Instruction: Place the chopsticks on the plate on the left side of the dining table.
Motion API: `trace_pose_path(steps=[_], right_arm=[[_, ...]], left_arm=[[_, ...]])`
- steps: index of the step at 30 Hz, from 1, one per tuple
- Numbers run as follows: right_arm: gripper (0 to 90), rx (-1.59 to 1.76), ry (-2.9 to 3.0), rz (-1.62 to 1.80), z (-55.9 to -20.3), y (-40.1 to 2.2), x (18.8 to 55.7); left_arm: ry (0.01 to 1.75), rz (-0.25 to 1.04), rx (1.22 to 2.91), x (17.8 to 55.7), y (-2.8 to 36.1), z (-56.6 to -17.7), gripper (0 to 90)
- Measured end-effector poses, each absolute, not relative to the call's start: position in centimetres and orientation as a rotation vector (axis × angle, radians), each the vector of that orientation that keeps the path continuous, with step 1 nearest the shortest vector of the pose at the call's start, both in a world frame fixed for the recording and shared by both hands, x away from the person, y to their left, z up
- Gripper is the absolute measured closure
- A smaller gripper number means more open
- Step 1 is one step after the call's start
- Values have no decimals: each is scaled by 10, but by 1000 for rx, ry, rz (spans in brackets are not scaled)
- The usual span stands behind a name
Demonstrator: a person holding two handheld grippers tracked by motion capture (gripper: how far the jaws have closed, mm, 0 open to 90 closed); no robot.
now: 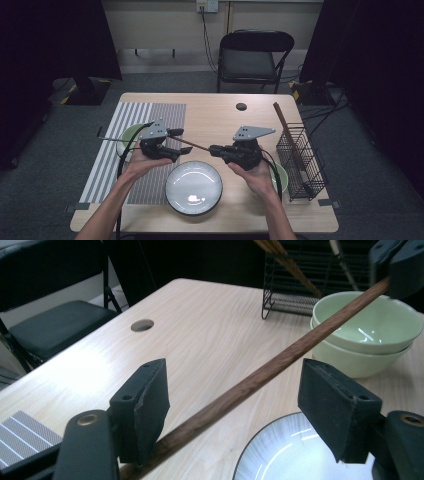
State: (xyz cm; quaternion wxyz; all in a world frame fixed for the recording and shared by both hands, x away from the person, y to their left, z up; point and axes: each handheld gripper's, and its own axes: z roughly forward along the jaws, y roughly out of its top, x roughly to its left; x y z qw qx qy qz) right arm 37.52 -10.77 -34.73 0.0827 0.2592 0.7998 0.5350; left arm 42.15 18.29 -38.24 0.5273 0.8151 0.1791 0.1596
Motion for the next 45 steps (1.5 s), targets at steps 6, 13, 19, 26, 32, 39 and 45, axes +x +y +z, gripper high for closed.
trace_pose_path(steps=[6,13,19,26,32,39,45], right_arm=[[861,783,2391,1602,-345,-108,376],[860,785,2404,1595,-338,-107,379],[861,781,2377,1654,-329,-111,385],[862,761,2321,1740,-314,-109,393],[856,735,2275,1779,-300,-105,401],[754,753,2230,1795,-295,-105,412],[579,786,2180,1822,-298,-105,417]], left_arm=[[433,402,1961,423,186,-385,429],[427,387,1997,424,185,-388,526],[419,325,2020,425,181,-391,625],[390,256,2013,423,177,-394,712],[357,210,1999,416,173,-394,773],[318,163,2004,406,165,-396,837],[327,101,1959,404,168,-397,844]])
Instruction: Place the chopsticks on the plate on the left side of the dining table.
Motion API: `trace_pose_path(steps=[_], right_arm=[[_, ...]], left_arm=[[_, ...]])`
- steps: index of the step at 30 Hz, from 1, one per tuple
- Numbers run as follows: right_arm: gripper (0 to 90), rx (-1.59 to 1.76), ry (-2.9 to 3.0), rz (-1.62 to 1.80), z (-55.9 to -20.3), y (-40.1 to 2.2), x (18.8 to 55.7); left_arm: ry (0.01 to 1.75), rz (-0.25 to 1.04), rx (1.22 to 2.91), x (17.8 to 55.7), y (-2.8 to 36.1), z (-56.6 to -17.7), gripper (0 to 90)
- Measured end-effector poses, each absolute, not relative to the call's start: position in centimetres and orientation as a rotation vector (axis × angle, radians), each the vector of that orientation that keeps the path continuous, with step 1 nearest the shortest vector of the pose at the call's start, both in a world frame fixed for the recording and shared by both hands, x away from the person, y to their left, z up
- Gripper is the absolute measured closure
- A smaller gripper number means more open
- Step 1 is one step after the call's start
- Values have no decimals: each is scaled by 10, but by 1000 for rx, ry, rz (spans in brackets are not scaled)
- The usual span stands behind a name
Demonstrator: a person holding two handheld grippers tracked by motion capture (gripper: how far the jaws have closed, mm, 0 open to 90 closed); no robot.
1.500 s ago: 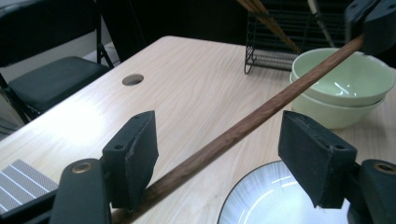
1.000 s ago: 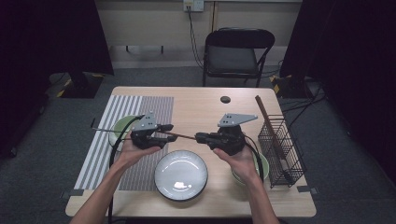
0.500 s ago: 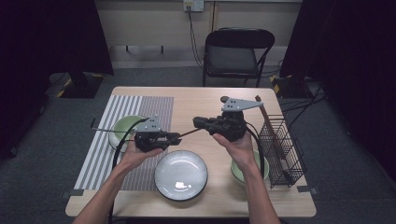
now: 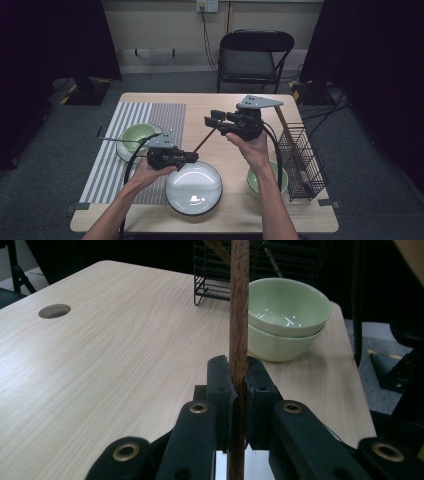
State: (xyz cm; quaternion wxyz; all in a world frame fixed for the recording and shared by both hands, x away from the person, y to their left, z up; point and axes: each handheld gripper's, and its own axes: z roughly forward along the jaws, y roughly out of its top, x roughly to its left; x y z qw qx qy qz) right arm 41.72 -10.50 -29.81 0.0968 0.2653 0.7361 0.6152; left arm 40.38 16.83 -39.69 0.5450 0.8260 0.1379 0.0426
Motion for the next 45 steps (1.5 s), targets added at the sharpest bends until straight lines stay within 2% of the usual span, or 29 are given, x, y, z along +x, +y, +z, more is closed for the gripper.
trace_pose_path(steps=[3,9,15,19,23,33,38,45], right_arm=[[530,803,2189,1823,-305,-102,417],[539,791,2203,1856,-319,-89,413],[611,782,2215,1892,-326,-78,411],[741,767,2222,1908,-328,-70,411],[824,750,2219,1910,-325,-63,411],[790,753,2202,1934,-328,-51,409],[836,749,2227,1940,-335,-48,408],[845,772,2222,1925,-330,-55,410]], left_arm=[[349,80,1913,404,172,-397,843],[395,47,1827,408,178,-395,843],[418,32,1778,409,182,-396,842],[422,38,1786,408,179,-398,841],[414,42,1801,406,176,-398,840],[441,48,1745,404,181,-395,840],[421,41,1751,405,183,-395,834],[441,50,1731,406,188,-395,749]])
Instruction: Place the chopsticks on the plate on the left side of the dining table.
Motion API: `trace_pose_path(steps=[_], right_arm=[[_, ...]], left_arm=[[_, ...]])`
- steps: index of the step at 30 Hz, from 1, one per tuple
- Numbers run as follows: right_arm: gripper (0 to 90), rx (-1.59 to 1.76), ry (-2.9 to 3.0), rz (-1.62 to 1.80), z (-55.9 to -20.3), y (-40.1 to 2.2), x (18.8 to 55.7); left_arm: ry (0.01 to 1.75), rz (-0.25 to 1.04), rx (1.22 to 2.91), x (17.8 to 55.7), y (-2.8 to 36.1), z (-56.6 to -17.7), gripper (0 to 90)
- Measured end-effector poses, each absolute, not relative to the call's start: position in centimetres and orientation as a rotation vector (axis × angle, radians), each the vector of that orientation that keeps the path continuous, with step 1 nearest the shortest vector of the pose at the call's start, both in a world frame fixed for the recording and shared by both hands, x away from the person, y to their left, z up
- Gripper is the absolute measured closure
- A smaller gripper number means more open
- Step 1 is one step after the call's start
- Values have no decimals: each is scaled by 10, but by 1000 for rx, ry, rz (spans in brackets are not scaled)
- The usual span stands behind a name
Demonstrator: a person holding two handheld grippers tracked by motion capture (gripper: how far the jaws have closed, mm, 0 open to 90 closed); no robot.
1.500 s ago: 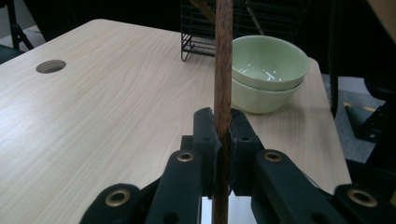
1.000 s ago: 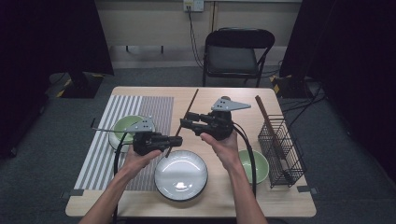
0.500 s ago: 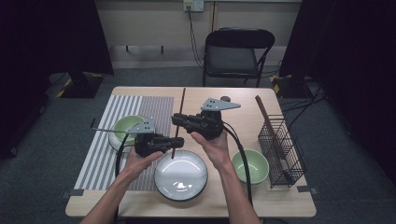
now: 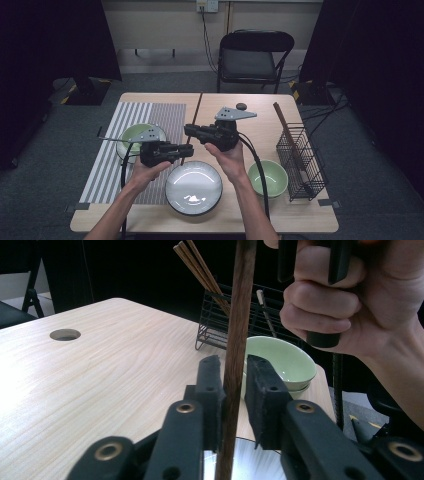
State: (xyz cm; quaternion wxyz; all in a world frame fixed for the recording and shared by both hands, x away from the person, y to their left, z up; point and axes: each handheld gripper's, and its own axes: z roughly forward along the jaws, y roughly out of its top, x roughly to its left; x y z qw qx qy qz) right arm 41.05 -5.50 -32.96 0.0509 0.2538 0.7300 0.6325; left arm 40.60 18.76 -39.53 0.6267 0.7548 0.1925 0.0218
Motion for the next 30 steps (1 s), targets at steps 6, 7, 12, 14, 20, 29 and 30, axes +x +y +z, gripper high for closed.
trace_pose_path(steps=[6,7,12,14,20,29,30], right_arm=[[852,778,2240,1911,-331,-58,411],[851,781,2239,1916,-331,-58,411],[851,777,2233,1938,-330,-58,411],[851,772,2239,1933,-330,-57,411],[764,766,2226,1923,-330,-57,411],[543,770,2186,1907,-324,-65,413],[526,777,2184,1889,-323,-66,413]], left_arm=[[440,59,1746,405,185,-396,730],[433,63,1753,405,185,-396,756],[426,56,1761,405,183,-397,820],[416,53,1770,405,182,-397,829],[416,47,1771,403,181,-396,837],[423,42,1775,403,183,-396,837],[423,50,1778,403,182,-397,837]])
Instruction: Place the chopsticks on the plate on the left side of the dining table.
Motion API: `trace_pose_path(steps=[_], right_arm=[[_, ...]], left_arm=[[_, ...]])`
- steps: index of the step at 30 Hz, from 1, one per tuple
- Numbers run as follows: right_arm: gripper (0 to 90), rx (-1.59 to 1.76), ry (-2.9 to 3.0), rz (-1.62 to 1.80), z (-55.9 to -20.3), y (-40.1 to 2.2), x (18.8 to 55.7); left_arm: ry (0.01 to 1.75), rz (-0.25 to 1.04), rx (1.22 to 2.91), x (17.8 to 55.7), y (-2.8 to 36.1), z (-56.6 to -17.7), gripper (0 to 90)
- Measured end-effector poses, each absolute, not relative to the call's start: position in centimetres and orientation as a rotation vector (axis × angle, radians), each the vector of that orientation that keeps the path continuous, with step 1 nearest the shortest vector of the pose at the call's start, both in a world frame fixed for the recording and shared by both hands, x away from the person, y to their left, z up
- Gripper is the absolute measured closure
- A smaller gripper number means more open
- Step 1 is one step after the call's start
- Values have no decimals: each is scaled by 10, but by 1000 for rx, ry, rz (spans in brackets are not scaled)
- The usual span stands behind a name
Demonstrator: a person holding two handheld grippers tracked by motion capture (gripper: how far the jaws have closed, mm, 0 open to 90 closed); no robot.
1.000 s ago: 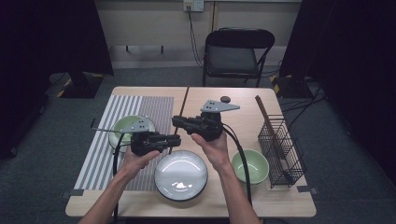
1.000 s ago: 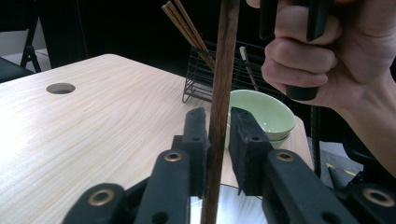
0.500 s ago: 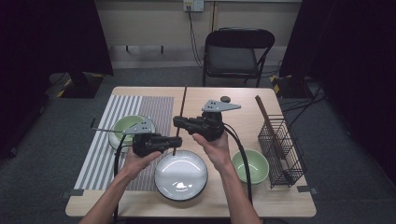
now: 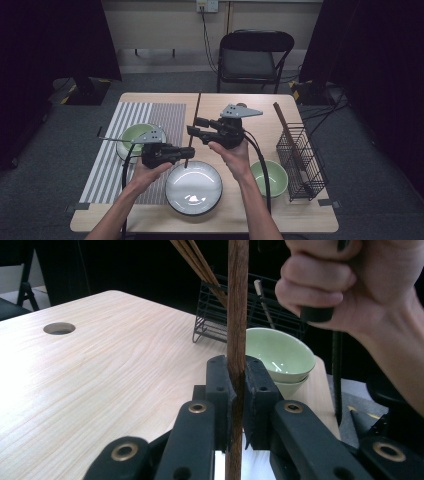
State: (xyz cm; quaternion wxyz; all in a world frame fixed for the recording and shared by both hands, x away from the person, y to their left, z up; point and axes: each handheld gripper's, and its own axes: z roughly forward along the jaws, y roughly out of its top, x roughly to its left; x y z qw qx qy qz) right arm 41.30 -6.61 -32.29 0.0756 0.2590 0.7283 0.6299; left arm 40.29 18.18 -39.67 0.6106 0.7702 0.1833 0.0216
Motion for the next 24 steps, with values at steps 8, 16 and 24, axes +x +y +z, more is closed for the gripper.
trace_pose_path(steps=[8,16,24], right_arm=[[427,826,2132,1826,-317,-78,417],[369,863,2114,1780,-318,-84,420],[352,851,2107,1779,-314,-84,418]], left_arm=[[422,54,1786,401,183,-396,838],[433,66,1789,401,187,-397,838],[440,66,1793,402,187,-398,838]])
